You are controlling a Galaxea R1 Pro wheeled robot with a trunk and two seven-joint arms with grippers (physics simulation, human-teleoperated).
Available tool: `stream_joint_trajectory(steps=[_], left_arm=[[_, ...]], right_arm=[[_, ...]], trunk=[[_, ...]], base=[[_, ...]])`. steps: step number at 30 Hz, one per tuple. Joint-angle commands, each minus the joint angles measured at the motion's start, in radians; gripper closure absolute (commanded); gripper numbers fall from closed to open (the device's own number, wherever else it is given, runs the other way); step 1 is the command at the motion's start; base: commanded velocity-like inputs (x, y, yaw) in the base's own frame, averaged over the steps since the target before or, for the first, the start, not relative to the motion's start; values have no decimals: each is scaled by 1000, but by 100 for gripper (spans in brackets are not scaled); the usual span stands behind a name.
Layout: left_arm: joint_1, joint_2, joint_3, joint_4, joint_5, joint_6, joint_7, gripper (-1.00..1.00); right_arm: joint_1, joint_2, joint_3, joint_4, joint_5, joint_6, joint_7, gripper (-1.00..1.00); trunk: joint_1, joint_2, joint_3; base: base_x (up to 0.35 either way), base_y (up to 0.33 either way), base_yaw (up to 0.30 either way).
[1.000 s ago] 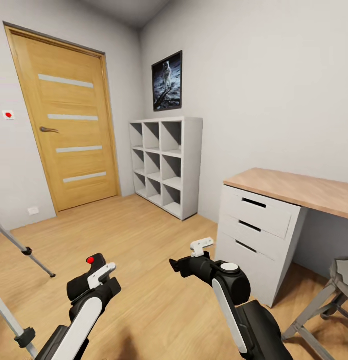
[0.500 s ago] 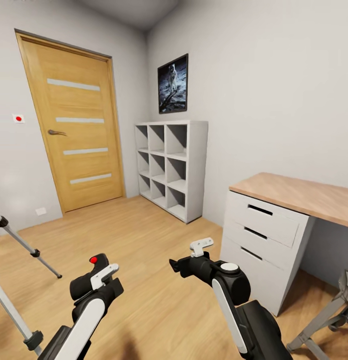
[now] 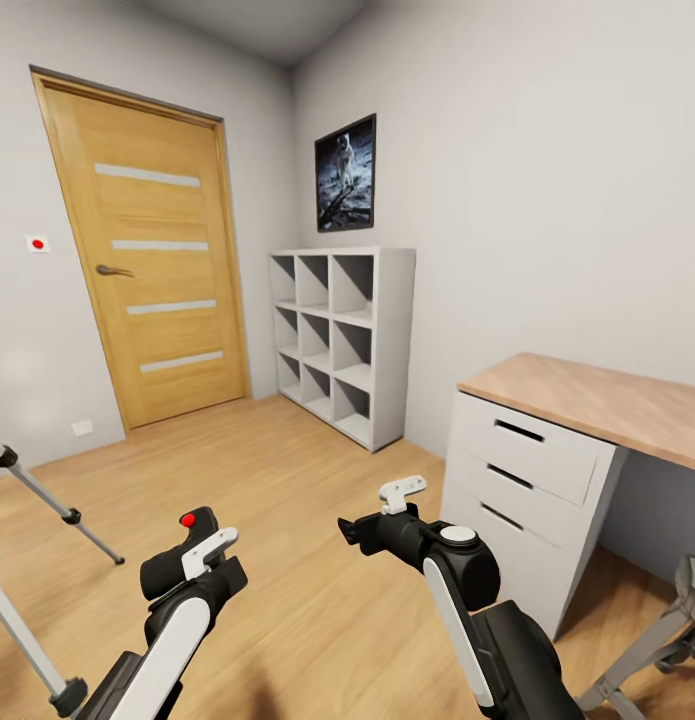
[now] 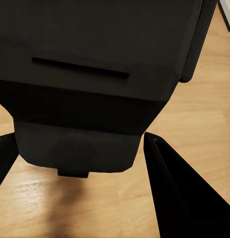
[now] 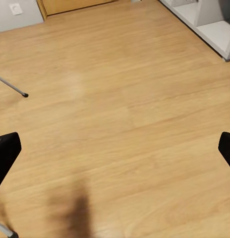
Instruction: Attach the digital camera to the camera tripod in the bedroom.
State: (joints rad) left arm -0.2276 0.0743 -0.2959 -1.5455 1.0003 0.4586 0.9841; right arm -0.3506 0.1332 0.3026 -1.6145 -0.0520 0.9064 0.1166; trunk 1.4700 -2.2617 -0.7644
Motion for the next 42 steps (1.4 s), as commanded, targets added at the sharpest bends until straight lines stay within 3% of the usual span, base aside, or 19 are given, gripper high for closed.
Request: stream_joint_trajectory(steps=[1, 18, 28, 42], left_arm=[[-1, 1, -2, -1, 3, 6, 7, 100], [-1, 0, -2, 3, 3, 5, 9, 100], [-1, 1, -20, 9, 2, 4, 8, 100], [-1, 1, -23, 10, 3, 4, 9, 100]], right_arm=[[-1, 0, 0, -1, -5, 5, -1, -100], [-1, 0, -2, -1, -5, 5, -1, -100], [-1, 0, -2, -1, -5, 5, -2, -100], [-1, 0, 0, -1, -5, 6, -2, -100]], trunk=[[-4, 7, 2], [-69, 126, 58], [-69, 126, 59], [-69, 126, 59]], base=[[0, 0, 25], [0, 0, 189], [-17, -9, 182], [-289, -118, 32]])
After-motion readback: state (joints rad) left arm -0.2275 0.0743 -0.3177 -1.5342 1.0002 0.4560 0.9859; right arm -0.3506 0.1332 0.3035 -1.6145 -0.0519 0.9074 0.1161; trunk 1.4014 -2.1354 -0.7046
